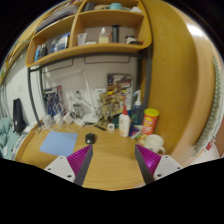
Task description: Arrange mouse
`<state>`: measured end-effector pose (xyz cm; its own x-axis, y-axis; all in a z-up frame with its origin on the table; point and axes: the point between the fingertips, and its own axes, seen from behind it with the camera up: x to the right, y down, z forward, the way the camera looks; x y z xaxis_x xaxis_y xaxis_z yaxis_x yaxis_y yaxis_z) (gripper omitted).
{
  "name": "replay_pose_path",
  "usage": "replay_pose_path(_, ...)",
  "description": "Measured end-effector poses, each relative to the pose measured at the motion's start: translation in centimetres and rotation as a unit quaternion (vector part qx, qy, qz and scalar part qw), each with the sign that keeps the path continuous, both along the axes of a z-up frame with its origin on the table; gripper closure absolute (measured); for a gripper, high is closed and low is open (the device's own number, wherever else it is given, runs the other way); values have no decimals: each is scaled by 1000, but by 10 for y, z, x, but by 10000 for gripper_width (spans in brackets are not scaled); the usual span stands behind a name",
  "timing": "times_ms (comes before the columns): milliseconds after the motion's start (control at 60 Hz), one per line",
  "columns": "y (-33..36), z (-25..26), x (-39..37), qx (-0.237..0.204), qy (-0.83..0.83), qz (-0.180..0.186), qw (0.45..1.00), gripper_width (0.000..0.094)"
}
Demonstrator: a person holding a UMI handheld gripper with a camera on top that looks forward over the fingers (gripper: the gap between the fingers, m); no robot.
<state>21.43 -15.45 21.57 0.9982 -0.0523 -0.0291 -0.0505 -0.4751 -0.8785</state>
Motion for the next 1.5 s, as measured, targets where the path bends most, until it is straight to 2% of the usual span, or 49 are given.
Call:
replay_pose_path(117, 52, -51, -60, -13, 18, 35, 999, 77)
replay_pose_path(217, 98, -90, -100, -22, 18, 43, 999, 68)
replay_pose_path(483, 221, -180, -131, -65, -19, 10, 998, 72)
replay_pose_path(617, 256, -212, -128, -85, -31, -6, 996, 77)
replay_pose_path(700, 268, -225, -125, -95, -33, -9, 995, 117)
replay_pose_path(717, 270, -226, -126, -92, -33, -8, 995, 114)
replay_pose_path(800, 277, -227, -131, -91, -23, 3, 996, 264)
replay_pose_path(850, 278, -227, -133, -91, -18, 4, 996, 454)
replay_pose_path(1017, 277, -229, -133, -92, -18, 7, 996, 508)
replay_pose_path(1033, 277, -229, -133, -93, -17, 8, 995, 470)
replay_pose_path(1083, 277, -230, -133, -94, -8, 7, 996, 534)
replay_pose_path(1117, 277, -230, -133, -96, -5, 5, 995, 623)
replay_pose_path(1167, 276, -230, -133, -97, -6, 4, 995, 647)
replay_pose_path(1283, 276, -229, -132, -102, -5, 13, 995, 653)
replay_pose_path(1350, 274, -227, -128, -114, -4, 6, 993, 655)
replay_pose_path(1417, 275, -204, -126, -103, 2, -4, 995, 655)
replay_pose_path(1500, 280, -147, -131, -66, 1, -12, 998, 656)
